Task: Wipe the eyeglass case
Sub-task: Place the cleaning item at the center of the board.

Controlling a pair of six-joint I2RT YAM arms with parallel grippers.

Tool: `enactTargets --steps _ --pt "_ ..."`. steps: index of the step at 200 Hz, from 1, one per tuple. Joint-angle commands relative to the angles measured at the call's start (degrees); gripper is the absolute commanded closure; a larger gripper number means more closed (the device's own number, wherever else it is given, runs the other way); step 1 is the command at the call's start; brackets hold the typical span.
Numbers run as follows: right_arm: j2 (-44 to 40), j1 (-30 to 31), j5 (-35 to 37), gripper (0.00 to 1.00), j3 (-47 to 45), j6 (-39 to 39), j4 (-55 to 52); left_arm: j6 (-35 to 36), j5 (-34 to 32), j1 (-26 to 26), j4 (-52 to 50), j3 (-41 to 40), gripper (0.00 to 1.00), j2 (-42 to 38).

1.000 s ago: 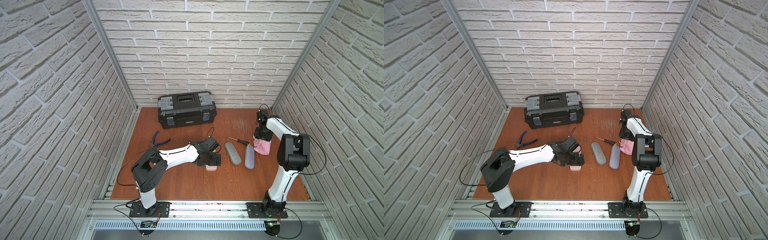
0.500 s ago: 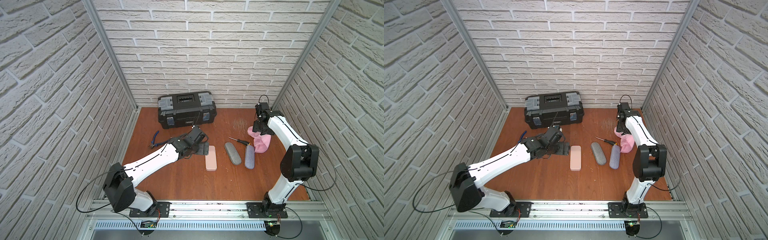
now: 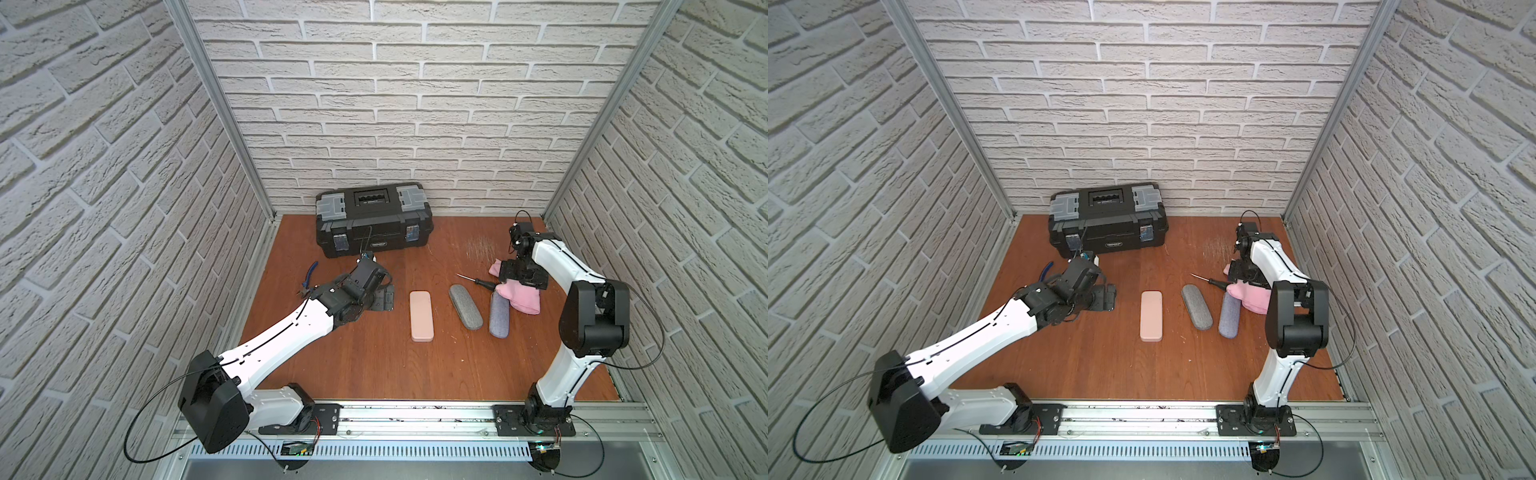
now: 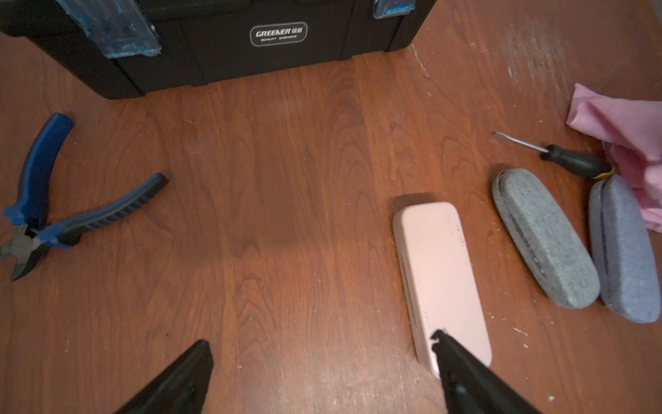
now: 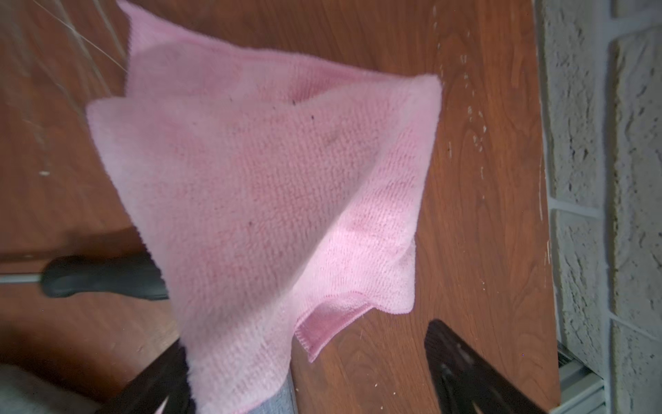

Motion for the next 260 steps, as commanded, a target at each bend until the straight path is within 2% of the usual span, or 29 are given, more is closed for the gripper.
enactTargets --steps 1,12,28,53,67,86,100,120,144,188,225,260 --pt "-4.2 -0.4 -8.2 0.07 1.2 -1.4 2.7 1.2 -1.9 2.1 4.0 -2.3 0.02 -3.0" --pt "-5.3 -0.6 -11.6 0.08 -0.3 -0.1 4.0 1.5 -2.1 3.2 4.4 -3.2 0.02 -3.7" --pt "-6.7 -1.5 -21.1 0.10 -4.7 1.4 9.2 1.9 -2.3 4.4 4.7 -3.9 0.02 -4.4" --pt "-6.4 -1.8 -27.1 0.12 -7.2 2.9 8.6 2.6 -2.2 4.8 4.9 -3.8 0.02 -5.3" --pt "-6.6 -1.3 -26.7 0.16 -9.3 3.2 7.2 2.9 -2.0 4.8 5.4 -4.0 0.02 -5.7" --pt "-9.0 -0.1 -19.2 0.16 -12.8 4.0 4.9 2.8 -1.4 4.8 6.3 -4.0 0.02 -5.5" --pt "-11.8 0.4 -20.7 0.17 -15.7 3.8 5.1 2.6 0.5 4.7 8.4 -4.1 0.02 -4.7" --pt "-12.8 4.5 -24.2 0.17 -15.4 1.6 2.2 3.0 3.9 3.0 13.2 -3.2 0.02 -1.6" --pt "-14.0 7.2 -24.5 0.21 -15.5 2.5 1.9 5.2 8.5 -2.1 19.6 3.0 0.05 7.1" --pt "-10.1 3.9 -24.8 0.25 -11.7 2.4 3.2 4.2 21.0 -11.7 31.9 19.3 0.08 31.4" --pt "-8.8 -0.1 -26.7 0.27 -8.9 4.0 5.0 -0.2 26.7 -12.1 41.6 25.2 0.09 41.1" --pt "-7.2 -1.2 -29.0 0.28 -5.7 4.3 5.0 -1.9 33.5 -12.3 41.4 34.7 0.13 50.7"
